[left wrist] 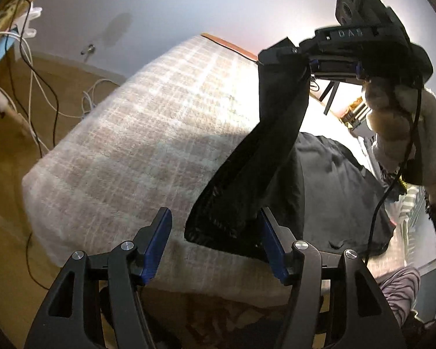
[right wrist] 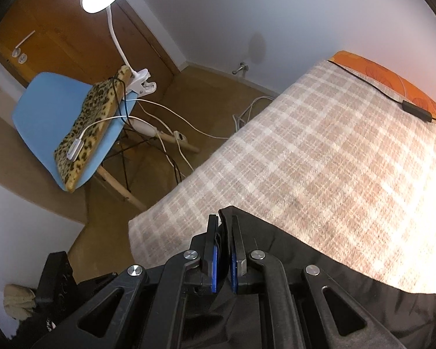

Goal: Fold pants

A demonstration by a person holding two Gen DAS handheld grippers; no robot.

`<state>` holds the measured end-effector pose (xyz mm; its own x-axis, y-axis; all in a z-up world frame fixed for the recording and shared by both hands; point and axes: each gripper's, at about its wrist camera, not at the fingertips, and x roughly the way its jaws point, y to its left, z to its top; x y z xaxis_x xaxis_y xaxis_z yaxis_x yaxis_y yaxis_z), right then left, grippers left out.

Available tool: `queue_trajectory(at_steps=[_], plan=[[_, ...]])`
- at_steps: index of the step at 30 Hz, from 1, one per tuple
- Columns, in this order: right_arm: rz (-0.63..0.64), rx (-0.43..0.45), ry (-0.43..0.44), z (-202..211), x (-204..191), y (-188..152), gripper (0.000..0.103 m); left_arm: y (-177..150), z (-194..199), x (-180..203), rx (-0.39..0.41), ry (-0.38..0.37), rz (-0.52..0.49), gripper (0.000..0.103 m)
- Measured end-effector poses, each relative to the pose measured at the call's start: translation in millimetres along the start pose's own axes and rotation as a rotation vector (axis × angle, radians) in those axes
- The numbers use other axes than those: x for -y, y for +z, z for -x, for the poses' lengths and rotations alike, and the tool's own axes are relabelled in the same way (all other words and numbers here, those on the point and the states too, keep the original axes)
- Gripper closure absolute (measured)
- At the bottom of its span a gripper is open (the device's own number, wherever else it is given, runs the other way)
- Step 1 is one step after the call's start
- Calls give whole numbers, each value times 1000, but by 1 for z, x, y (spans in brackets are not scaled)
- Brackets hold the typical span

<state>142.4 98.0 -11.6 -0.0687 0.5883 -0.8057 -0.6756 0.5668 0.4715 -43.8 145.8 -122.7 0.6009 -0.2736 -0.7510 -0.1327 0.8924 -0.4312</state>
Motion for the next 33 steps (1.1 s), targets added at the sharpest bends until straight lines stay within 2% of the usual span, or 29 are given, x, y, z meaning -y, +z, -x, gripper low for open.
queue_trajectory(at_steps=[4, 9, 10, 12, 13, 14, 19, 21, 23, 24, 28, 33], plan=[[-15, -3, -4, -5, 8, 1, 99, 6, -3, -8, 10, -98, 108, 43], [-20, -15, -11, -18, 5, 4, 99, 9, -6, 2, 12, -152, 122, 43], [-14, -19, -18, -20, 3, 5, 99, 8, -5, 2, 22, -147, 126, 47], [-8, -25, -27, -25, 0, 6, 99, 7, -6, -3, 33, -134, 158, 80], [-9, -27, -33, -28, 0, 7, 99, 5, -5, -7, 37, -137, 183, 92], [-16, -33, -37, -32, 0, 8, 99, 5, -4, -11, 44, -138, 204, 94], [-34, -38, -22, -46, -6, 11, 99, -11, 14, -17, 110, -99, 212, 95], [-48, -46, -23, -60, -6, 11, 99, -17, 3, -19, 78, -39, 209, 95], [-78, -79, -44, -81, -3, 8, 99, -22, -5, -26, 44, -27, 244, 95], [-83, -83, -54, -88, -3, 7, 99, -24, -3, -26, 51, -25, 244, 95], [-97, -86, -67, -97, -5, 7, 99, -28, 12, -3, 114, 33, 134, 96], [-97, -45, -26, -71, -4, 10, 99, -28, 30, 35, 196, 43, 5, 96]])
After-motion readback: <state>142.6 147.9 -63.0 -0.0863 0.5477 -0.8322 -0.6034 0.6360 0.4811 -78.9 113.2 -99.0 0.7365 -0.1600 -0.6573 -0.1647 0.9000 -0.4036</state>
